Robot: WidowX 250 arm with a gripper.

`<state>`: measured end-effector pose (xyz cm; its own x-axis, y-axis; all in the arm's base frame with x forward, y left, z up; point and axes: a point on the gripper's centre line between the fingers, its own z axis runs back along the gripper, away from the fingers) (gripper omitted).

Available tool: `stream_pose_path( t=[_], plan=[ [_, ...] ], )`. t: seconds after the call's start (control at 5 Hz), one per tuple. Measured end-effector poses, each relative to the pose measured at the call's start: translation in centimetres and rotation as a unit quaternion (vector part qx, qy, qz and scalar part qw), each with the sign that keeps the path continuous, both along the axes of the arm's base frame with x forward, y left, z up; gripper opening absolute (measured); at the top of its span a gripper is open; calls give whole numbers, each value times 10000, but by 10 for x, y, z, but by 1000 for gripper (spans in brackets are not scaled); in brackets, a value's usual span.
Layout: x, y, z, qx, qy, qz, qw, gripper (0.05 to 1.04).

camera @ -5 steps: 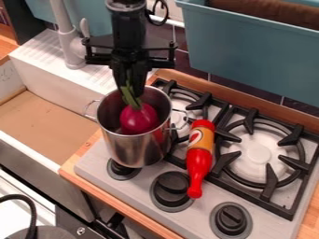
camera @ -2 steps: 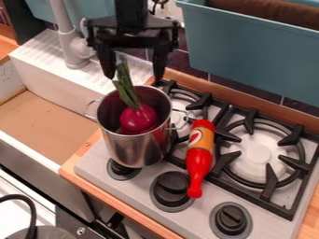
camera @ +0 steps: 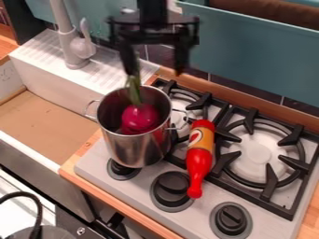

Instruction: Put the maroon vegetable inside the stainless steel pot

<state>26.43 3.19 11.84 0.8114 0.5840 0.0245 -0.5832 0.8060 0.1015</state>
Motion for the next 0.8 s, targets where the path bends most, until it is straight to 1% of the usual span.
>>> stream_pose_path(
  t=[0.2, 0.4, 0.6, 0.8],
  plan=[
    [14, -13, -2, 2, -125, 84, 9999, 1000],
    [24, -21, 1, -93, -143, 183, 9997, 1000],
    [29, -22, -2, -48, -158, 270, 9995, 1000],
    [34, -20, -9, 74, -239, 332, 9991, 968]
  ],
)
